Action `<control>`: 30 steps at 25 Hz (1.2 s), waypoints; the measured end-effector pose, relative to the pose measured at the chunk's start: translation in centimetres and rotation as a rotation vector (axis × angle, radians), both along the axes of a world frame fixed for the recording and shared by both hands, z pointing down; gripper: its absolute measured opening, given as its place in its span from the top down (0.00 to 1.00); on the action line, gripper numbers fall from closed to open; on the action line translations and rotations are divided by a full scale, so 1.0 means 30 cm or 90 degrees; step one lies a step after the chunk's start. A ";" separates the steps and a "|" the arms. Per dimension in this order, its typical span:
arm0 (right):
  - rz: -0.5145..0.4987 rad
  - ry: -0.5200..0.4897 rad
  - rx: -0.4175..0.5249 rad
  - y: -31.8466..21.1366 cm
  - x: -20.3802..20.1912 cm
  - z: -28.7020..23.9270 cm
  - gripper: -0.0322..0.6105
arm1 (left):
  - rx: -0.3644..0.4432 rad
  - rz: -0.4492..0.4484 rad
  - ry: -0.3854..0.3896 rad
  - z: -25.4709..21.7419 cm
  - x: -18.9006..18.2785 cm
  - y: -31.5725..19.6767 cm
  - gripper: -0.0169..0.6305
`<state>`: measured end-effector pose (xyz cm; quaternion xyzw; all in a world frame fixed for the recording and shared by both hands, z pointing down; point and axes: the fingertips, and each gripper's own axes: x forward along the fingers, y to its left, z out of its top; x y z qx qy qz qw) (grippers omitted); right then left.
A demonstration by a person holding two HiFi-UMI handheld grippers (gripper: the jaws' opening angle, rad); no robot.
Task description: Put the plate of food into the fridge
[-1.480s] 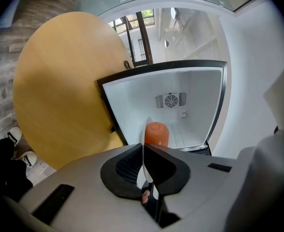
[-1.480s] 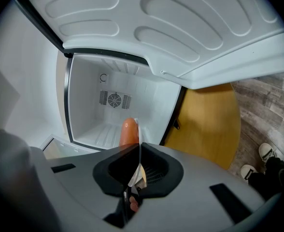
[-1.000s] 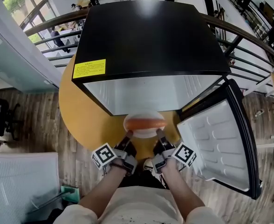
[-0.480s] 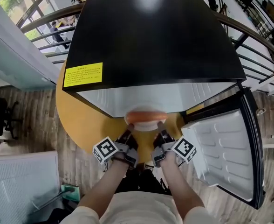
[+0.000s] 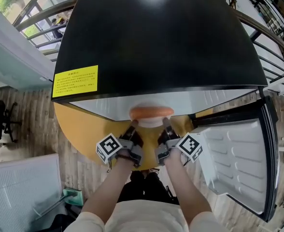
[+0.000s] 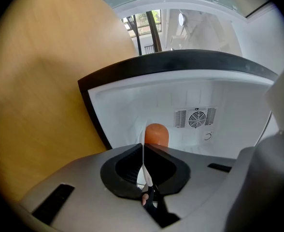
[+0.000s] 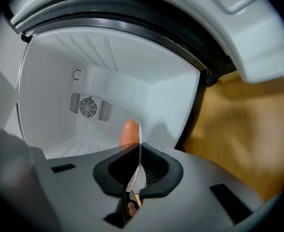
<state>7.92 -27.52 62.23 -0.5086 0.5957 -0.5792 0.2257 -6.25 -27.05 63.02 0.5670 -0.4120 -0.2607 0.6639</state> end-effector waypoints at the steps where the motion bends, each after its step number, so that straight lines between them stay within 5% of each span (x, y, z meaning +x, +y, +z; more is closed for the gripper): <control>1: 0.002 0.001 0.000 -0.010 -0.003 0.006 0.90 | -0.002 -0.004 0.000 0.007 -0.003 -0.010 0.93; 30: 0.023 0.012 -0.020 -0.197 0.007 0.143 0.90 | -0.033 -0.062 -0.017 0.141 0.000 -0.177 0.93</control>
